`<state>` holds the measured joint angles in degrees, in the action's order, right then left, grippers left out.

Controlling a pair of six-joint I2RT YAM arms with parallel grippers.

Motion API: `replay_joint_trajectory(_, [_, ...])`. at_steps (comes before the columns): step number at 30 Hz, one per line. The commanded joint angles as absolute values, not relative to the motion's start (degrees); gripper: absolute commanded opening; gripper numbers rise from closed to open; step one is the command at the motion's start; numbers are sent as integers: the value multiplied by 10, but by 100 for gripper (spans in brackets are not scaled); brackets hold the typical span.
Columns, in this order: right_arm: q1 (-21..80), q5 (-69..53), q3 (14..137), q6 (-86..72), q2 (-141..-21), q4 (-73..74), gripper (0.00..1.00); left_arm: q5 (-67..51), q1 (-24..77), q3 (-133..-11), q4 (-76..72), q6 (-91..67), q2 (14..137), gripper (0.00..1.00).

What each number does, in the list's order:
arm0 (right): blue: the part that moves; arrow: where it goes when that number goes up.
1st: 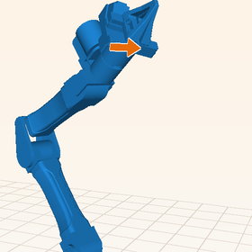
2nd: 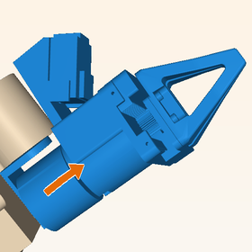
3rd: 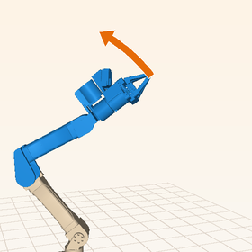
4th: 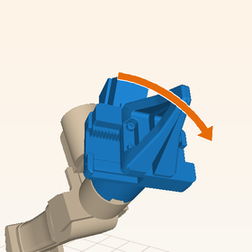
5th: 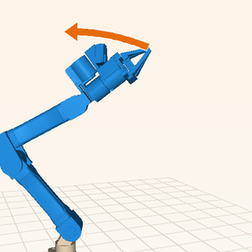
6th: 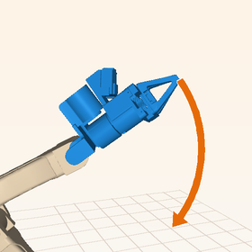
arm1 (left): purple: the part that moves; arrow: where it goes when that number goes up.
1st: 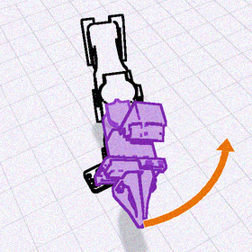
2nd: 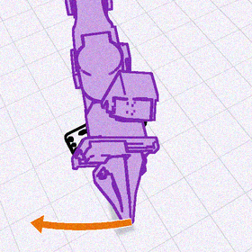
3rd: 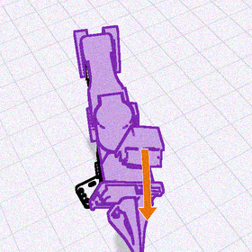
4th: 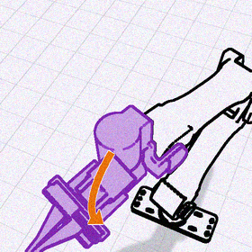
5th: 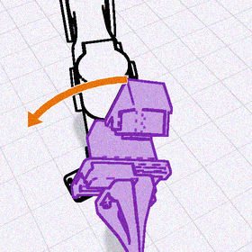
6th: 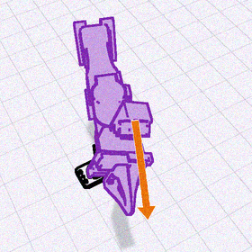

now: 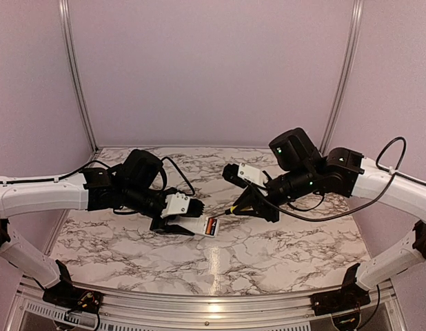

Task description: Unload the batteries from the remote control

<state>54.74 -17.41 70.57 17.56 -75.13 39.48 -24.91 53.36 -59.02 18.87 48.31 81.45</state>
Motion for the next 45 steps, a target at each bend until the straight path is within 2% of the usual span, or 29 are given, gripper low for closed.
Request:
replay_joint_trajectory(1, [552, -160, 708, 164, -766, 405, 0, -254, 537, -593, 170, 476, 808, 0])
replay_joint_trajectory(26, [573, -140, 701, 112, -763, 334, 0, -257, 536, -572, 143, 460, 797, 0])
replay_joint_trajectory(45, [573, -127, 674, 116, -738, 374, 0, -255, 536, -554, 125, 452, 789, 0])
